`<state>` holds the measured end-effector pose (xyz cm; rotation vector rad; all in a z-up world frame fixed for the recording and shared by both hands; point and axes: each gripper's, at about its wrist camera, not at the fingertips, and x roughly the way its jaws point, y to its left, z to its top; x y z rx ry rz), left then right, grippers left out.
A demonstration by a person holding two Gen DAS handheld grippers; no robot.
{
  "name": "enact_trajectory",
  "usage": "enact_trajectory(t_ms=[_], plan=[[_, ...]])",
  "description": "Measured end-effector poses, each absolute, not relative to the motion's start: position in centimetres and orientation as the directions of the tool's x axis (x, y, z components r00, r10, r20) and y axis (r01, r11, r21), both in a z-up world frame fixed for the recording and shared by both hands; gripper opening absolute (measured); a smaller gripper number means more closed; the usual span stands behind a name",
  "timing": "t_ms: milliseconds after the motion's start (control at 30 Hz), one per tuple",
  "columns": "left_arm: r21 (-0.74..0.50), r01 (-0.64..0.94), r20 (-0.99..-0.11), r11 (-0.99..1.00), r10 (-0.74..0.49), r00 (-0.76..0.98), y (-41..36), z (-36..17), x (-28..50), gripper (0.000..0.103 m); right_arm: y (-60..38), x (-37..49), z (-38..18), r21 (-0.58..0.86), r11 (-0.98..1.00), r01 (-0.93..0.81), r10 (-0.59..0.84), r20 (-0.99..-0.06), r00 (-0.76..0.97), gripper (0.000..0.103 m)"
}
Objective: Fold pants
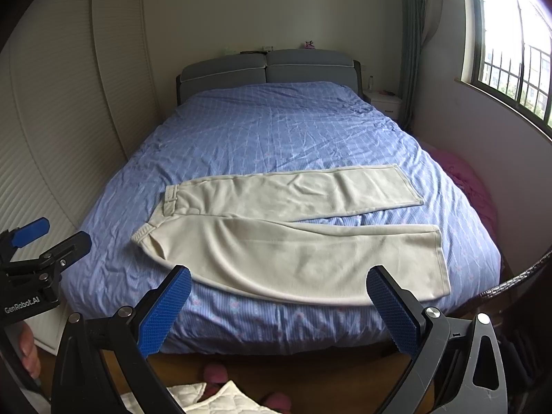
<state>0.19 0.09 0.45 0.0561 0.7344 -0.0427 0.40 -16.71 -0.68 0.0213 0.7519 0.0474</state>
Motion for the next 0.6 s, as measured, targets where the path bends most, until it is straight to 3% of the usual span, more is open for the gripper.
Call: enact_trajectory(t_ms=[600], plan=[[0.038,0.057,-0.67,0.998,-0.017,0.742,0.07,0.67,0.47,0.103,-16.75,0.39,-0.7,0.037,0.999,-0.037,0.052,-0.682,0.729,0.102]])
